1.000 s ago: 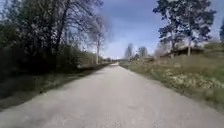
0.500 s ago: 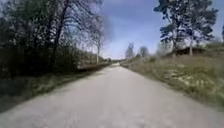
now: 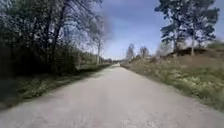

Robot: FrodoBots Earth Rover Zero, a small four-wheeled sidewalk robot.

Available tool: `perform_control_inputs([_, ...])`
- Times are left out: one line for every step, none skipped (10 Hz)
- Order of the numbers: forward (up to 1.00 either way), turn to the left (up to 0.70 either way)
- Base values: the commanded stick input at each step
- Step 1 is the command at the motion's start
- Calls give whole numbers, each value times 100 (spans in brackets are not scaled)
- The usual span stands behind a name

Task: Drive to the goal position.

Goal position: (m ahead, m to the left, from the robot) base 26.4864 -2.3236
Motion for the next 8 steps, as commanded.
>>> perform_control_inputs([85,0])
perform_control_inputs([85,0])
perform_control_inputs([85,0])
perform_control_inputs([85,0])
perform_control_inputs([85,0])
perform_control_inputs([85,0])
perform_control_inputs([85,0])
perform_control_inputs([85,0])
